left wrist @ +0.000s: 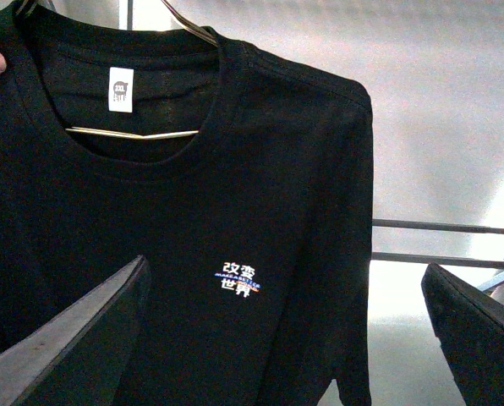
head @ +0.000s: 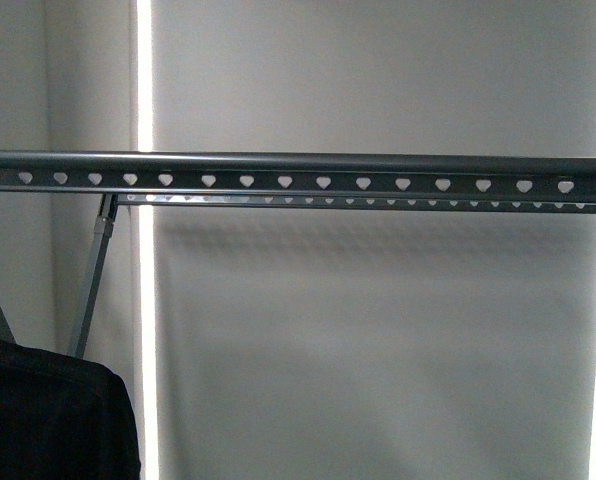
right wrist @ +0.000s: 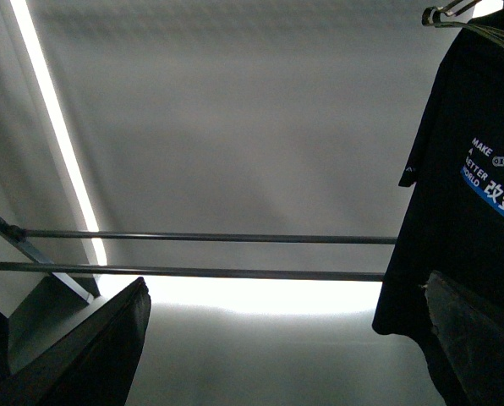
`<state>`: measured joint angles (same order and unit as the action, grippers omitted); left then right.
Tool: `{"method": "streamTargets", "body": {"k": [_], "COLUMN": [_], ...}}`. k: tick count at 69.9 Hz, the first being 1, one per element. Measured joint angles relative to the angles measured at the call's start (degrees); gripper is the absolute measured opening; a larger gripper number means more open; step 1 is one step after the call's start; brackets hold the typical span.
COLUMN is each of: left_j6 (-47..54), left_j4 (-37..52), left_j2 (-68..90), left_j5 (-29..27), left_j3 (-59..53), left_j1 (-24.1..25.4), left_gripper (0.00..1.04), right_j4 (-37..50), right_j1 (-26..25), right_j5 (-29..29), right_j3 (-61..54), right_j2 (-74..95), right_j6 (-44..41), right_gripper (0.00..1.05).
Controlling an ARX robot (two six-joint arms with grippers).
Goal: Hang clothes on hanger
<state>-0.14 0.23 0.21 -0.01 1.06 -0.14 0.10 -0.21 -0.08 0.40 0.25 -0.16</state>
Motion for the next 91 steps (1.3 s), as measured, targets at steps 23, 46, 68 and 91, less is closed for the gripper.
{"method": "streamTargets", "body": {"k": [23, 46, 68, 91], "left_j6": [-0.02, -4.63, -22.91, -40.30], "left_j4": [0.00, 3.37, 2.01, -8.09], "left_j2": [0.00, 21.94, 57.53, 79.32], "left_j5": [0.00, 1.22, -26.01, -37.57], "left_j3": [0.00, 10.62, 37.05, 56.57], "left_j1": [0.00, -3.41, -10.01, -12.37], "left_gripper": [0.98, 0.98, 0.98, 0.98], "right_j4": [0.00, 0.00, 0.00, 0.00], "right_j1": [0.00, 0.00, 0.00, 0.00], "right_j5": [0.00, -0.02, -0.02, -0.02], "right_j3": [0.00, -0.02, -0.02, -0.02], "right_j2": [0.00, 0.00, 0.00, 0.00], "right_j6": [0.00, 0.00, 0.00, 0.00], "right_gripper": [0.97, 0.97, 0.97, 0.97]}}
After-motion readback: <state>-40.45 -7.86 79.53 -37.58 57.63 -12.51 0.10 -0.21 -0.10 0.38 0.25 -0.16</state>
